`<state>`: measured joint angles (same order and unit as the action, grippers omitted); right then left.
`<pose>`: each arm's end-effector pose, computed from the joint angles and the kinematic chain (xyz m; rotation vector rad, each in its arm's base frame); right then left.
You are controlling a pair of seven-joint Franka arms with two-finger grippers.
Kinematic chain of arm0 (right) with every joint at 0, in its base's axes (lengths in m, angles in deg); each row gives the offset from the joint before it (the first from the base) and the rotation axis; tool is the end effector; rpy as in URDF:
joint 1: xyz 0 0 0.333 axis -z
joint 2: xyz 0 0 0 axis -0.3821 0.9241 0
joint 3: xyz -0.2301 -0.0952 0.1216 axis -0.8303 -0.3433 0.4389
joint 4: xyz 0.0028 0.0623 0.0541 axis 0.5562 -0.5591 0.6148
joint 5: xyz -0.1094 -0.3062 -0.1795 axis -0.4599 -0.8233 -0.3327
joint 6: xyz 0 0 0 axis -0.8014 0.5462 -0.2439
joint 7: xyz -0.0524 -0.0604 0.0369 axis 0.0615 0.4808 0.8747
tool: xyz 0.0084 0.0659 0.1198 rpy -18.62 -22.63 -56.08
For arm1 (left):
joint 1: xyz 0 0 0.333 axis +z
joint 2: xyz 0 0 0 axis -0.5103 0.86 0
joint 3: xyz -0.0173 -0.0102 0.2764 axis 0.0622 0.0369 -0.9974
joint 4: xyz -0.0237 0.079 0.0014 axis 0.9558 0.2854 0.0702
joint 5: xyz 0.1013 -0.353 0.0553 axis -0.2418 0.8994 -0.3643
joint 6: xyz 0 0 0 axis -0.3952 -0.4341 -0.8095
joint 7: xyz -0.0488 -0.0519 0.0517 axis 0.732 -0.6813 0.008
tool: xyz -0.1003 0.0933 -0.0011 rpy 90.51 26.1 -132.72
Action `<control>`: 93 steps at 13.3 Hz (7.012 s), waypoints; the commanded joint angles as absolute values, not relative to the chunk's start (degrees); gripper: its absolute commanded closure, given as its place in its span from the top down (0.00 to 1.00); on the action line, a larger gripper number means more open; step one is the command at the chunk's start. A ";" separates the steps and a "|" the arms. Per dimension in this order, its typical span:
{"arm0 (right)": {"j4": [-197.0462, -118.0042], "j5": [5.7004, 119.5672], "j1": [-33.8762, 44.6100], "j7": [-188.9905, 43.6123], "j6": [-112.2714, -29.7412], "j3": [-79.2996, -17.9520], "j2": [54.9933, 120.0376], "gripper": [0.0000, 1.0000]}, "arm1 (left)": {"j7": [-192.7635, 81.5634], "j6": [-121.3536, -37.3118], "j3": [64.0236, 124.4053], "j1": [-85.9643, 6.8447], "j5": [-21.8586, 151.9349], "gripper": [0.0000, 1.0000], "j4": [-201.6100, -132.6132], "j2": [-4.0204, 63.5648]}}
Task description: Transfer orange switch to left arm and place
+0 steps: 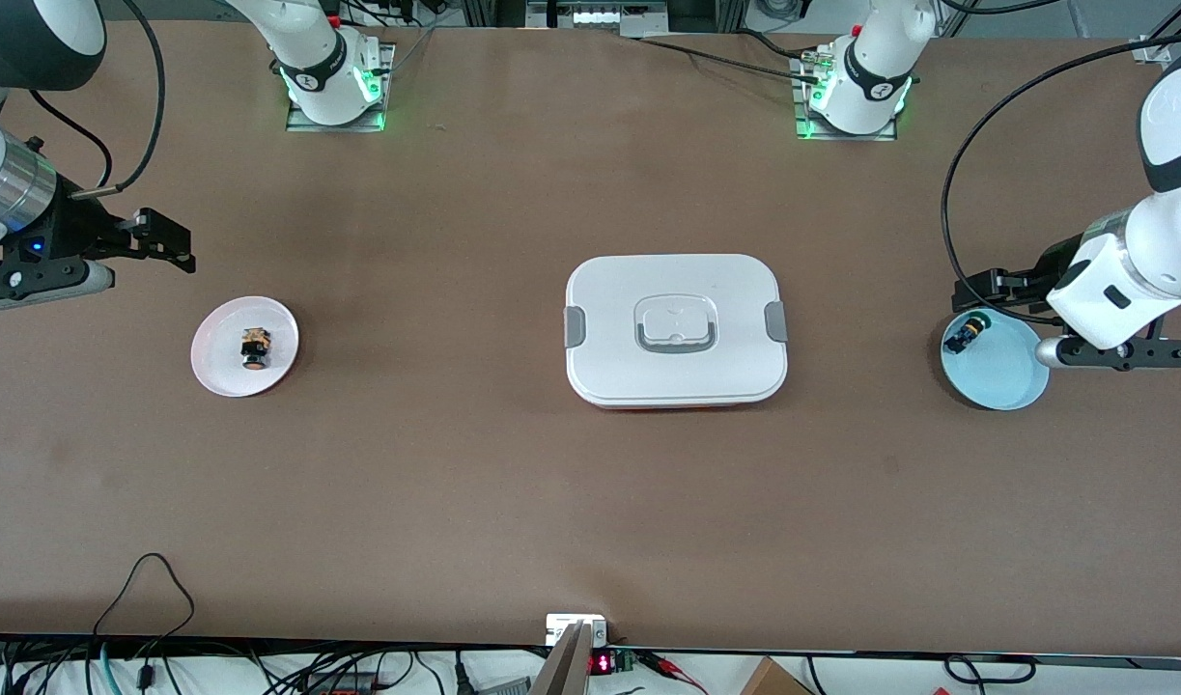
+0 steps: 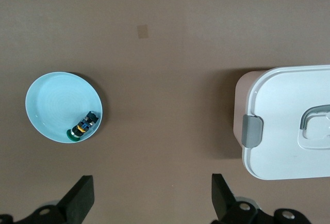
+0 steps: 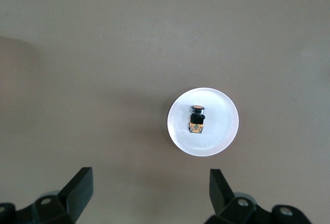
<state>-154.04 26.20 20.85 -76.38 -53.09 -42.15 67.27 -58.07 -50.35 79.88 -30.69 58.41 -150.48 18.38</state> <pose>0.5534 0.0264 0.4938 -3.1155 -0.3080 0.0302 0.5810 -0.0419 0.4694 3.0843 0.0059 -0.2533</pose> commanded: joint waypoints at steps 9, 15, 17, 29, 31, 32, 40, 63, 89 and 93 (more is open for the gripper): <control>-153.16 26.23 20.80 -77.33 -53.04 -41.95 68.36 1.00 | -58.01 -56.91 79.67 -32.62 53.58 1.00 -153.52 15.15; -153.25 26.40 20.27 -78.81 -53.74 -41.60 70.12 1.00 | -57.92 -65.80 79.76 -32.88 53.59 1.00 -170.06 4.15; -153.25 26.40 20.35 -81.52 -52.95 -41.51 70.12 1.00 | -57.92 -65.18 79.76 -33.06 53.59 1.00 -169.97 4.06; -178.18 23.06 24.92 -136.87 -75.75 -41.68 68.45 1.00 | -57.83 -61.93 79.76 -33.15 54.11 1.00 -168.39 4.59; -183.28 22.45 25.36 -142.25 -82.62 -41.68 68.53 1.00 | -57.92 -61.93 79.76 -33.15 54.20 1.00 -168.30 4.76; -185.66 22.27 25.80 -145.23 -85.78 -41.68 68.53 1.00 | -57.83 -61.93 79.76 -33.15 54.20 1.00 -167.95 4.94; -190.87 22.36 29.67 -166.43 -102.59 -41.59 77.05 1.00 | -57.92 -61.93 79.76 -33.15 54.20 1.00 -167.51 5.38; -190.95 22.19 30.55 -169.69 -112.97 -41.59 82.60 1.00 | -57.92 -61.84 79.76 -33.85 54.20 1.00 -167.51 5.38; -190.60 21.83 30.81 -169.96 -121.67 -41.59 88.57 0.77 | -58.01 -61.84 79.67 -33.85 54.20 1.00 -167.51 5.38; -190.51 22.27 30.99 -171.54 -121.50 -41.59 88.22 0.26 | -58.01 -61.75 79.67 -33.76 54.20 1.00 -167.51 5.38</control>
<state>-190.34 22.26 30.08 -167.40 -117.73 -41.78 87.58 -57.96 -62.91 79.87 -33.57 54.38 -168.54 5.24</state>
